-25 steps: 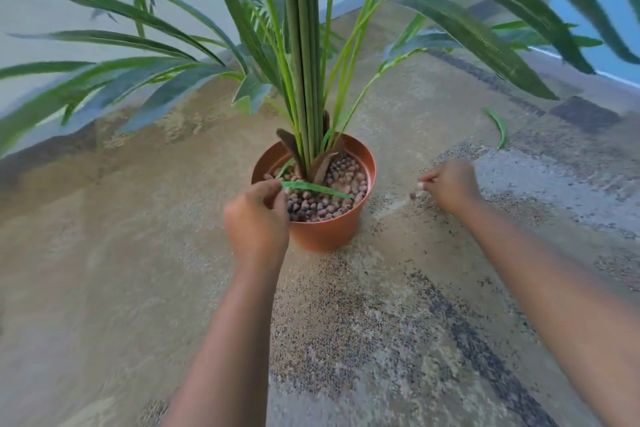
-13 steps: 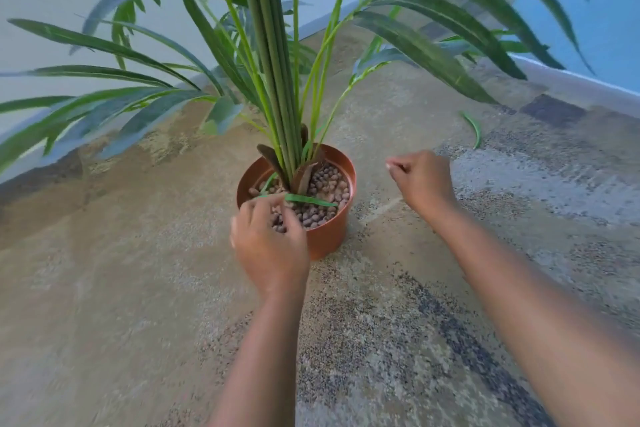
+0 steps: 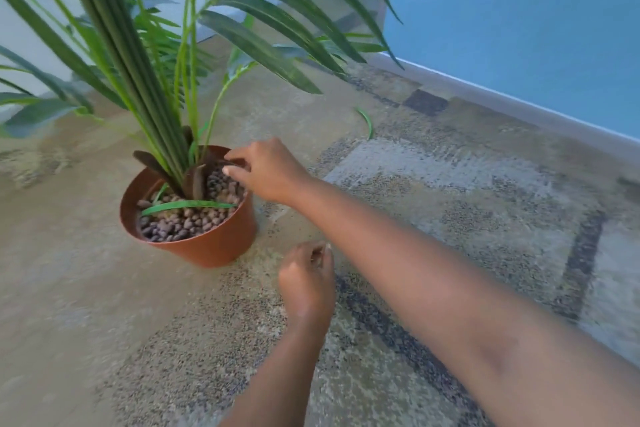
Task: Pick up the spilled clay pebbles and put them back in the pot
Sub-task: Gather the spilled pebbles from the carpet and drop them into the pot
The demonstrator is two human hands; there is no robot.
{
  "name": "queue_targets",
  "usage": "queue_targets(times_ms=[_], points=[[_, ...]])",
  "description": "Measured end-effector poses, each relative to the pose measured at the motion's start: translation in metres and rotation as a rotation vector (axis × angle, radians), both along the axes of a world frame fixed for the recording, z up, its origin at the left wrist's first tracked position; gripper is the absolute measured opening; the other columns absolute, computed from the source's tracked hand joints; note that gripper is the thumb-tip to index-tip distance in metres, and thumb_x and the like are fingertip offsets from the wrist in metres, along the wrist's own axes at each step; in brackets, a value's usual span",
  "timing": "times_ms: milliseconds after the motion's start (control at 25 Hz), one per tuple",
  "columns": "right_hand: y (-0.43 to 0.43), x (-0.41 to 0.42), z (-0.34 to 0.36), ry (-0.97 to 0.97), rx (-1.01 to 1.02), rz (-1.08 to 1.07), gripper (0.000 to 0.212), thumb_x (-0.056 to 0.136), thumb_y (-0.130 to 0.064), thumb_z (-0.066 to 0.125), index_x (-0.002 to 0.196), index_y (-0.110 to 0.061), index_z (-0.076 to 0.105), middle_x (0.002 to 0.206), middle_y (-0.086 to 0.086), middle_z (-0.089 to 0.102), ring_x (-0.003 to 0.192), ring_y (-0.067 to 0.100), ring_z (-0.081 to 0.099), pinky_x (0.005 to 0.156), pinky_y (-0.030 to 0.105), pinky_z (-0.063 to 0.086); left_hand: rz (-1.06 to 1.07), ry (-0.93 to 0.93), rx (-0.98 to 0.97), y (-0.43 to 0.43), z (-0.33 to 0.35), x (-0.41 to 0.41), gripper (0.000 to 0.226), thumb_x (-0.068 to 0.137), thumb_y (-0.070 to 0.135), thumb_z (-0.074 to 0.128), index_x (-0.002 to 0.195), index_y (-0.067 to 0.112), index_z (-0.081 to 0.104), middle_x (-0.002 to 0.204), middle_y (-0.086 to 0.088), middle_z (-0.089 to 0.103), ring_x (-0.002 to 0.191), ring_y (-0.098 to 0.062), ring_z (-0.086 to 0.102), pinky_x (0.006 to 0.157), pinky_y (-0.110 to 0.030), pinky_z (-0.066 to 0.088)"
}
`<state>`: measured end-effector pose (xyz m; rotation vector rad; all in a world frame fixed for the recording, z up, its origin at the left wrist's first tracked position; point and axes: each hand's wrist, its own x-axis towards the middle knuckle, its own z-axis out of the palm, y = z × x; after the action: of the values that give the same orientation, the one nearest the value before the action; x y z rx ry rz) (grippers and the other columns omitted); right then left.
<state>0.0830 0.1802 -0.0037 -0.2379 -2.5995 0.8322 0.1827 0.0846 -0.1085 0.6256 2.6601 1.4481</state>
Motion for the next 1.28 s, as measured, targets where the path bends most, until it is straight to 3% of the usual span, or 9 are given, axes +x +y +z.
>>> queue_targets(times_ms=[120,200,320,400,560,840,1000,1160,1280], points=[[0.035,0.021,-0.021,0.125,-0.139,-0.138,0.016,0.090,-0.015,0.063,0.094,-0.006,0.076,0.081,0.003,0.075,0.069,0.018,0.068,0.067,0.027,0.054,0.016,-0.088,-0.120,0.015,-0.006,-0.016,0.021,0.088,0.025,0.070,0.104,0.012,0.072,0.097,-0.005,0.074,0.079,-0.020,0.068,0.074,-0.034,0.057],[0.071,0.045,-0.053,0.008,-0.145,-0.298,0.018,0.093,-0.015,0.058,0.088,-0.008,0.074,0.079,0.004,0.073,0.071,0.020,0.068,0.068,0.034,0.058,0.006,-0.068,-0.257,0.024,-0.007,-0.029,0.036,0.084,0.034,0.074,0.113,0.013,0.069,0.106,-0.005,0.072,0.079,-0.021,0.069,0.077,-0.039,0.059],[0.123,0.080,-0.099,-0.242,-0.125,-0.536,0.018,0.093,-0.010,0.054,0.102,-0.009,0.070,0.102,0.012,0.071,0.090,0.023,0.068,0.071,0.023,0.053,-0.069,-0.070,-0.422,0.031,-0.008,-0.049,0.050,0.076,0.040,0.079,0.115,0.011,0.065,0.105,-0.008,0.070,0.088,-0.023,0.066,0.081,-0.039,0.057],[0.148,0.088,-0.116,-0.341,0.015,-0.632,0.025,0.092,-0.016,0.056,0.116,-0.014,0.066,0.121,0.013,0.063,0.109,0.025,0.058,0.087,0.033,0.047,-0.109,-0.099,-0.515,0.031,-0.011,-0.059,0.041,0.073,0.041,0.081,0.097,0.013,0.063,0.090,-0.007,0.070,0.078,-0.021,0.063,0.070,-0.035,0.056],[0.178,0.069,-0.125,-0.540,0.302,-0.563,0.036,0.093,-0.030,0.053,0.128,-0.020,0.056,0.141,0.007,0.048,0.135,0.029,0.030,0.106,0.053,0.025,-0.107,-0.148,-0.613,0.031,-0.019,-0.072,0.045,0.068,0.048,0.082,0.080,0.014,0.056,0.079,-0.005,0.066,0.069,-0.020,0.061,0.057,-0.032,0.050],[0.213,0.032,-0.142,-0.764,0.213,-0.555,0.061,0.093,-0.059,0.036,0.146,-0.030,0.030,0.159,0.014,0.017,0.145,0.042,0.002,0.107,0.069,0.004,-0.135,-0.116,-0.665,0.035,-0.022,-0.076,0.065,0.072,0.050,0.079,0.120,0.011,0.059,0.124,-0.007,0.064,0.106,-0.023,0.062,0.076,-0.027,0.044],[0.228,0.019,-0.142,-0.797,0.167,-0.586,0.071,0.089,-0.070,0.029,0.150,-0.034,0.019,0.160,0.013,0.006,0.144,0.043,-0.008,0.105,0.071,-0.002,-0.138,-0.110,-0.693,0.036,-0.024,-0.078,0.070,0.074,0.049,0.077,0.128,0.011,0.055,0.130,-0.007,0.061,0.114,-0.023,0.060,0.088,-0.032,0.049],[0.227,0.005,-0.135,-0.887,0.308,-0.566,0.073,0.090,-0.069,0.031,0.144,-0.021,0.038,0.158,0.013,0.021,0.145,0.040,0.004,0.107,0.070,0.001,-0.144,-0.143,-0.678,0.034,-0.023,-0.078,0.076,0.074,0.049,0.077,0.135,0.012,0.050,0.145,-0.005,0.051,0.127,-0.023,0.053,0.100,-0.034,0.046],[0.208,0.005,-0.123,-0.830,0.303,-0.665,0.054,0.091,-0.060,0.045,0.107,-0.013,0.065,0.143,0.014,0.046,0.133,0.033,0.038,0.109,0.066,0.013,-0.181,-0.149,-0.689,0.032,-0.018,-0.076,0.073,0.077,0.048,0.074,0.136,0.012,0.050,0.157,-0.002,0.034,0.139,-0.021,0.040,0.108,-0.033,0.039]])
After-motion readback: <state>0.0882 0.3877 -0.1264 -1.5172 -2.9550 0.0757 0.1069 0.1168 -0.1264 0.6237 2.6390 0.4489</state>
